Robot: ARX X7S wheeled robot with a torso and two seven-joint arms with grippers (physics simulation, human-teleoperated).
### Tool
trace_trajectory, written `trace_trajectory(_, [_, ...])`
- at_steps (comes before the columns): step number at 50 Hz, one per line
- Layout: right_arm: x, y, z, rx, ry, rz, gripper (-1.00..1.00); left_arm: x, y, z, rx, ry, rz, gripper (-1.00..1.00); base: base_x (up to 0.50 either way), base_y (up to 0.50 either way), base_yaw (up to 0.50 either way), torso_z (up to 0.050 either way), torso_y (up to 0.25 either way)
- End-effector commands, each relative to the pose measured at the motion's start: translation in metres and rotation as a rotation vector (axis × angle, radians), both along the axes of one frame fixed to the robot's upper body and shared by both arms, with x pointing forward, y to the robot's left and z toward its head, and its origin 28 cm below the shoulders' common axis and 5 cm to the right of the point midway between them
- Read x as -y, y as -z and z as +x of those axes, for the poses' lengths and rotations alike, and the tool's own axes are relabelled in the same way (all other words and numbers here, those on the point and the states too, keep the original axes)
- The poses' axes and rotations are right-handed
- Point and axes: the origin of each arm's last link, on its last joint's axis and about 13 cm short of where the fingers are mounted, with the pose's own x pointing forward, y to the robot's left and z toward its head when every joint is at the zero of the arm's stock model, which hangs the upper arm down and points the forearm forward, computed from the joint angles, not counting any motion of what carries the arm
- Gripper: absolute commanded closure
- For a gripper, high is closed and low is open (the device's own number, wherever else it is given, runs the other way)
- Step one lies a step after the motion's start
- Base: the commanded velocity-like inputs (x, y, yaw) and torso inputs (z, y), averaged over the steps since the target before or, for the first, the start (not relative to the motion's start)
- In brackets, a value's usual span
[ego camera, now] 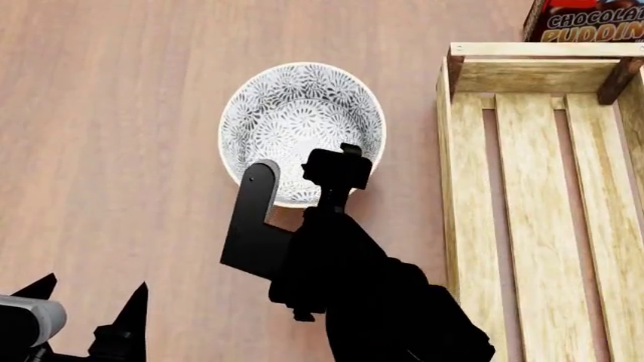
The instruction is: Pick up the bowl on the left and put it in the tray.
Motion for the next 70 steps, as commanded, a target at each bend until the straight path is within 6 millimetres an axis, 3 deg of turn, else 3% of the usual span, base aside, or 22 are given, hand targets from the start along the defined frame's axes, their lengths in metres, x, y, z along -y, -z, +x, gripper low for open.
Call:
trace_trajectory(1, [-0.004,0.011,0.006,-0.006,-0.006,-0.033,-1.0,-0.001,0.001,0.0,-0.001,-0.001,-0.003,-1.0,0.0,0.0,0.0,0.0,0.0])
trace_trajectory(7, [0.0,0.014,0.015,0.016,0.029,-0.03,-1.0,-0.002,0.002,0.0,-0.003,0.0,-0.005,-1.0,0.0,0.0,0.0,0.0,0.0])
trace_trajectory(8, [0.001,0.015,0.017,0.018,0.041,-0.026,1.0,-0.002,0.002,0.0,-0.002,0.0,-0.004,-1.0,0.0,0.0,0.0,0.0,0.0])
trace_trajectory(25, [0.007,0.009,0.013,0.058,0.033,-0.017,1.0,-0.001,0.002,-0.001,-0.002,-0.001,0.001,-1.0,0.0,0.0,0.0,0.0,0.0])
trace_trajectory(42, [0.015,-0.051,-0.024,0.143,-0.013,-0.004,1.0,-0.001,0.002,-0.002,0.0,-0.007,0.004,-1.0,0.0,0.0,0.0,0.0,0.0])
trace_trajectory(52, [0.046,-0.08,-0.045,0.187,0.041,-0.039,1.0,-0.001,0.002,-0.003,-0.001,-0.008,0.007,-1.0,0.0,0.0,0.0,0.0,0.0])
trace_trajectory(60, [0.071,-0.091,-0.057,0.202,0.114,-0.006,1.0,0.001,0.003,-0.004,0.009,-0.005,0.013,-1.0,0.0,0.0,0.0,0.0,0.0])
trace_trajectory(70, [0.11,-0.087,-0.075,0.21,0.248,0.004,1.0,0.001,0.006,-0.005,0.005,0.006,0.011,-1.0,0.0,0.0,0.0,0.0,0.0])
